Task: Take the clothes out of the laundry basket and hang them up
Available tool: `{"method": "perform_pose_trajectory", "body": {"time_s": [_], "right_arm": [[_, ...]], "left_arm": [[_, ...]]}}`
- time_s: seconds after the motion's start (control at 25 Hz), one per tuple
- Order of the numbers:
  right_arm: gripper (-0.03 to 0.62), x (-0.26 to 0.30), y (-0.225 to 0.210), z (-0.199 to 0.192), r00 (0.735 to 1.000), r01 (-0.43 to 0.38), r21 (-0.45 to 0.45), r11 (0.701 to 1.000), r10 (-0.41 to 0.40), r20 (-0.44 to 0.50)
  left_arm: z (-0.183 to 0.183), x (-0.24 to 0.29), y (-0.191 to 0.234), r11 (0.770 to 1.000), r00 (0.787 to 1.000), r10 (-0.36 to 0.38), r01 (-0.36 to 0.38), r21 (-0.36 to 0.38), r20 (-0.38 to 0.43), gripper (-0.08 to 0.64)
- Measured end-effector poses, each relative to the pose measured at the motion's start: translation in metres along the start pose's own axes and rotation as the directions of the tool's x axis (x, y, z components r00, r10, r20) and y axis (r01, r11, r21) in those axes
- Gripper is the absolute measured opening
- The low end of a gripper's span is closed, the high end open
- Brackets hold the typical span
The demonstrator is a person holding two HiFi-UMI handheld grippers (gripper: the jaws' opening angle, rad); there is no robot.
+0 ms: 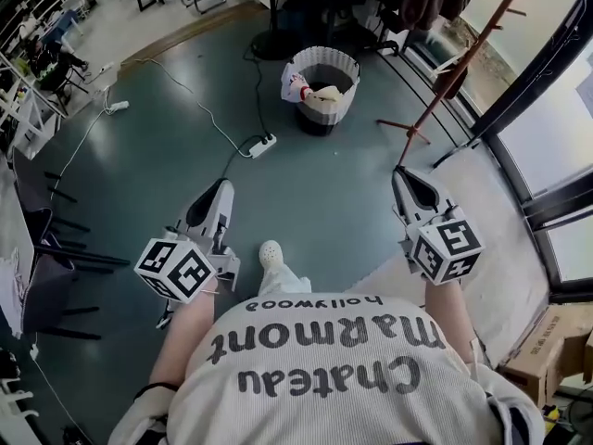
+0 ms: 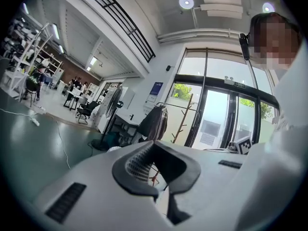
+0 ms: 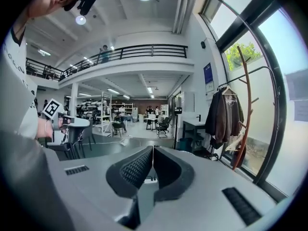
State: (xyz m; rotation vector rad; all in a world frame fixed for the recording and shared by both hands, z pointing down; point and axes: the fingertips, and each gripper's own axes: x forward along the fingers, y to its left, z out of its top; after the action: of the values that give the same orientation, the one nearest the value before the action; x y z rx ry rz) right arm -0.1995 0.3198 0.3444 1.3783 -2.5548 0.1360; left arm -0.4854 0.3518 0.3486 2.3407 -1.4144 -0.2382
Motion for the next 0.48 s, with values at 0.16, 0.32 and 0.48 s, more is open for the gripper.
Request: {"method": "perform_pose_trajectory", "body": {"time_s": [0.16,0.32,0.48], "right_arm": [[0.029,0.032,-0.015,-0.006,0.996,0.042,0.021,0.999,-0.041,-0.074],[0.029,0.073,-0.032,0.011,0.996,0.071,0.121,0.99,-0.064,-0.067],[0.029,0.116,-0.036,0.046,0.999,0.051,0.195,0.979,-0.053,0.004]], "left_arm": [[0.017,0.026,0.036,1.0,1.0,0.013,-0.012,-0.026,0.018,0.008],[0.05,0.058,0.063,1.0,0.999,-0.019,0.019,-0.007,0.031,0.008],[0.081,0.09,0.091,0.998,0.998,-0.054,0.053,0.037,0.027,0.008]]}}
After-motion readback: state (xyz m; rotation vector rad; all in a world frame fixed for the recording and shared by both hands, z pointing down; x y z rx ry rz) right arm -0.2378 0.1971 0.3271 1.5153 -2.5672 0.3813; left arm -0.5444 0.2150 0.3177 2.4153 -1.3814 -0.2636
